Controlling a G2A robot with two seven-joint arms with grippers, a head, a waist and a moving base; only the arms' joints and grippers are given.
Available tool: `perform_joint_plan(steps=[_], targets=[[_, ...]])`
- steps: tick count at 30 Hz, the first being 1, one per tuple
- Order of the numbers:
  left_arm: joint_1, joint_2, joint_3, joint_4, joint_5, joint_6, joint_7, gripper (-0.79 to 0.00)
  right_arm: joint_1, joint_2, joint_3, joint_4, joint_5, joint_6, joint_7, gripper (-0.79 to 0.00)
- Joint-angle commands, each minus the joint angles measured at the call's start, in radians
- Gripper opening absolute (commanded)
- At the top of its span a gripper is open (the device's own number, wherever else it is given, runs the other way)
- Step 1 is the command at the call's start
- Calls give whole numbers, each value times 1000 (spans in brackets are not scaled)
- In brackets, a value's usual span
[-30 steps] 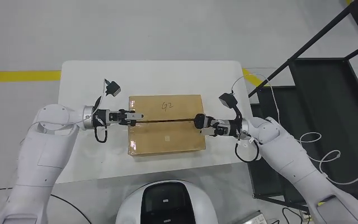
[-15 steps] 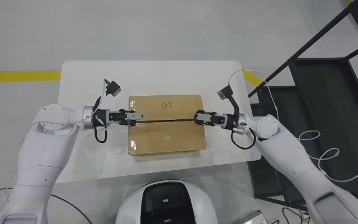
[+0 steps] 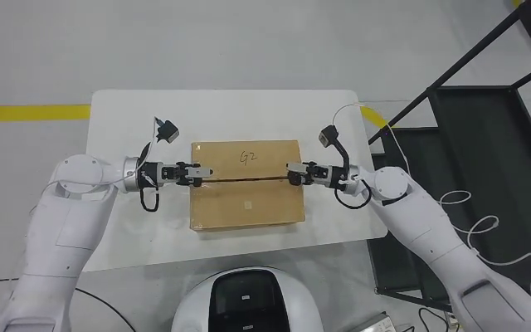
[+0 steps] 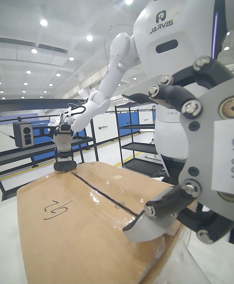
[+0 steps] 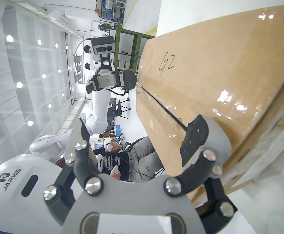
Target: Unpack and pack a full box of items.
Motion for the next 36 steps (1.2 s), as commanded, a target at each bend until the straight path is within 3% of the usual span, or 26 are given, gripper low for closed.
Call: perform_joint_plan(steps=[1,5,15,20,29,36], targets=[[17,5,-18,-3,17,15,61,0,5,-3,-3,1,-4,20,3,0],[49,18,-61,0,19,32,79,0,10,-9,-3,0,-14,31,2,0],[188,59,-204,-27,-73,54,-11,0,-10,-15,22,-36,-17,12,12,0],[249,69,-234,-62,-148,68,-70,0,-32,-15,39,-49,-19,-3,7,0],[266,70,-237,-75,-192,52,-94,0,-44,-25,43,-41,-18,-18,5,0],[266,70,-237,-75,-192,52,-94,0,-68,-30,76,-71,175,-73,116,0]])
